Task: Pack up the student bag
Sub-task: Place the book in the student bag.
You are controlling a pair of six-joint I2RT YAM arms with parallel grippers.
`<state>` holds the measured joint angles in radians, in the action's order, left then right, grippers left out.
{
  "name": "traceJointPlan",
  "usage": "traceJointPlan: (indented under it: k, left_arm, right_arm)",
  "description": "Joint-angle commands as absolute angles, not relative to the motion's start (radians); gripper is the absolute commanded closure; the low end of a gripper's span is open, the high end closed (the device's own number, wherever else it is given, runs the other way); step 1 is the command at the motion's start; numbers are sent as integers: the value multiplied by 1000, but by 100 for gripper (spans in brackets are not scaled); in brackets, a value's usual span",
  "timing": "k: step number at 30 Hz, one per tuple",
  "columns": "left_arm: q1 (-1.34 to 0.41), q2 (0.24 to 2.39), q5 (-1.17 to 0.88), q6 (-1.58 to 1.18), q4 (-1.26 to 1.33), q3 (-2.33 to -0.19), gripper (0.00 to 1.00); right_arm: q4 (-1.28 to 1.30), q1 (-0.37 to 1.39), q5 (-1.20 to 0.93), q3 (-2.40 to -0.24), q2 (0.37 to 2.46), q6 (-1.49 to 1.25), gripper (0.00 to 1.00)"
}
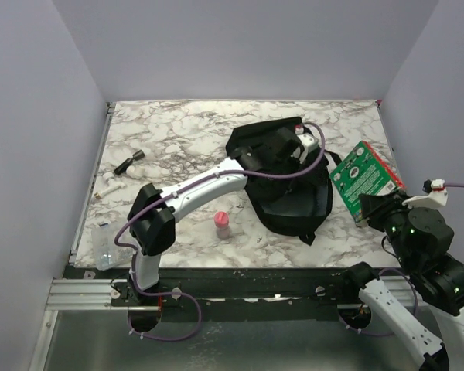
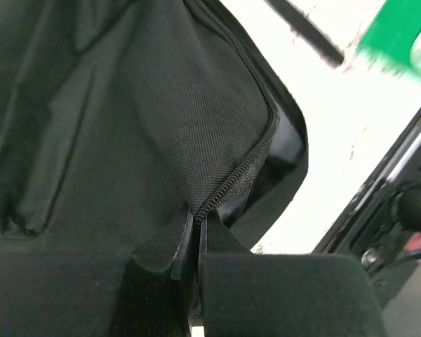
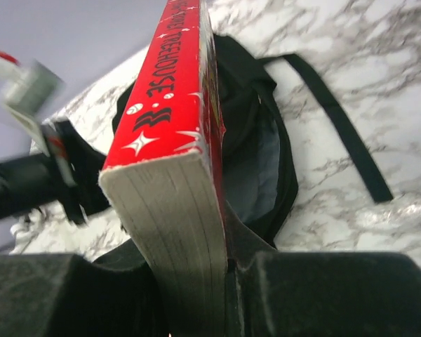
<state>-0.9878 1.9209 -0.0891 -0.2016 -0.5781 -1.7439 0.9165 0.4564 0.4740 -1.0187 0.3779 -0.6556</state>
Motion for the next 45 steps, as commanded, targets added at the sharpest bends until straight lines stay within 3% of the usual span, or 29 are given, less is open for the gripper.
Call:
traceJointPlan:
  k: [1, 13, 20, 27, 31, 35, 39, 45]
  left_arm:
    - [-898, 1858, -276, -358, -548, -1824, 100]
    - [-873, 1841, -447, -437, -505, -1870, 100]
    - [-873, 1834, -493, -452, -502, -1865, 100]
    - [-873, 1804, -475, -434, -503, -1832, 100]
    - [-871, 1793, -485, -424, -505, -1820, 100]
    - [-868, 1791, -495, -412, -517, -1824, 100]
    - [-861, 1793, -504, -408, -527, -1826, 100]
    - [-849, 1787, -509, -399, -534, -1823, 100]
  right_arm:
    - [941, 459, 365, -976, 383, -808, 99]
    - [942, 458, 237, -746, 455, -1168, 100]
    - [596, 458, 115, -598, 443, -1288, 100]
    - [87, 458, 181, -361, 505, -1385, 100]
    - [-336, 458, 235, -236, 642, -1367, 100]
    - [-597, 459, 252, -215, 819, -1356, 100]
    - [-689, 458, 224, -210, 888, -1375, 100]
    - [-566, 459, 211, -194, 765, -1366, 100]
